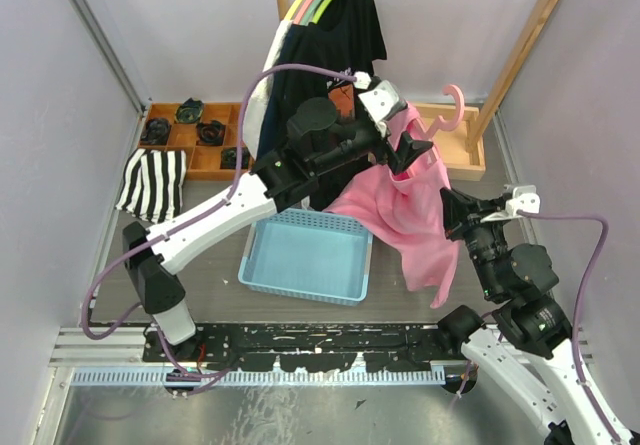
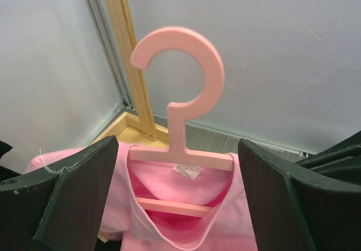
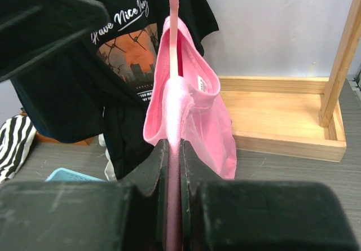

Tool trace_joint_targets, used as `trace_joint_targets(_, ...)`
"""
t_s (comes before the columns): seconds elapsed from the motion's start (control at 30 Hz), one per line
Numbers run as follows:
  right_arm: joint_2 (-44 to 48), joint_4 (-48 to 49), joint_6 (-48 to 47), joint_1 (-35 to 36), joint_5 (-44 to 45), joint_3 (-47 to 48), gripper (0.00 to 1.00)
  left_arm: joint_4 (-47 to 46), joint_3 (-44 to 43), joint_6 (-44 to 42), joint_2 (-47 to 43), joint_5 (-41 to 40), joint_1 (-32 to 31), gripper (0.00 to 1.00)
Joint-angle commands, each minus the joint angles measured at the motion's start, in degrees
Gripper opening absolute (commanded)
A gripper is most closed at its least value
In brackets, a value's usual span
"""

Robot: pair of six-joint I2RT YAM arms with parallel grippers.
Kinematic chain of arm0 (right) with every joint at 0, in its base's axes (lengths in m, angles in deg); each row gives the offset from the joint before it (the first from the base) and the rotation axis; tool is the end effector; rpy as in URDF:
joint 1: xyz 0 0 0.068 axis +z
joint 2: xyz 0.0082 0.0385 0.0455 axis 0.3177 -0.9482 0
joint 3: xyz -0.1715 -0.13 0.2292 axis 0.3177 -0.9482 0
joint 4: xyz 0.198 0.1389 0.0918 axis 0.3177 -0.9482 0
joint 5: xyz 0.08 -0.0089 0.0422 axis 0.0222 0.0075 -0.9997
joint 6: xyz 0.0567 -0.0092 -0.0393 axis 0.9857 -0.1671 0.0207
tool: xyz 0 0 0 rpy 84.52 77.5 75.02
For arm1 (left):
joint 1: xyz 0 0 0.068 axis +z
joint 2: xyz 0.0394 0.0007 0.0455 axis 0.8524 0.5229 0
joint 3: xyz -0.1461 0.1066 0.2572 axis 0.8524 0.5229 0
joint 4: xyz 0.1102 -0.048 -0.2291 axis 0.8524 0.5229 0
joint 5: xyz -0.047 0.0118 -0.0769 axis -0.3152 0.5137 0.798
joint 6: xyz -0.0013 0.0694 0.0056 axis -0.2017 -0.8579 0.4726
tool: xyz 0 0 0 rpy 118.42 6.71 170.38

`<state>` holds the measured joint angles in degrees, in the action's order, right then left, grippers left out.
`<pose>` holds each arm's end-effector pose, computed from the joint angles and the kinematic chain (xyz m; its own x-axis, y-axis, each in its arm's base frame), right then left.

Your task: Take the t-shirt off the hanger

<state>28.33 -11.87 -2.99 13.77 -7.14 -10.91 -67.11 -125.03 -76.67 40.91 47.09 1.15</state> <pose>0.0543 0.0103 0.3907 0.0699 0.2135 -0.9744 -0.2111 0.9579 0.1948 0.2243 -0.3654 0.5107 0.1440 -0.0916 -0.9853 0.9051 0.4148 0.0937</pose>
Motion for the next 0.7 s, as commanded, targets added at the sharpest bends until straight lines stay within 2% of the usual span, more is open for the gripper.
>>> trace_joint_targets(0.0,2.86,10.70,-1.21,0.18,-1.57,-1.08,0.01,2.41,-3.72,-1.67,3.89,2.09,0.50,0.94)
trace_joint_targets(0.17,2.81,10.64,-1.33,0.14,-2.26,-0.94,0.01,5.15,-8.19,-2.87,7.10,3.02,0.75,0.94)
trace_joint_targets(0.67,3.55,11.21,-1.44,0.14,-4.52,-1.16,0.01,4.75,-9.84,-3.04,8.25,4.83,1.92,0.95)
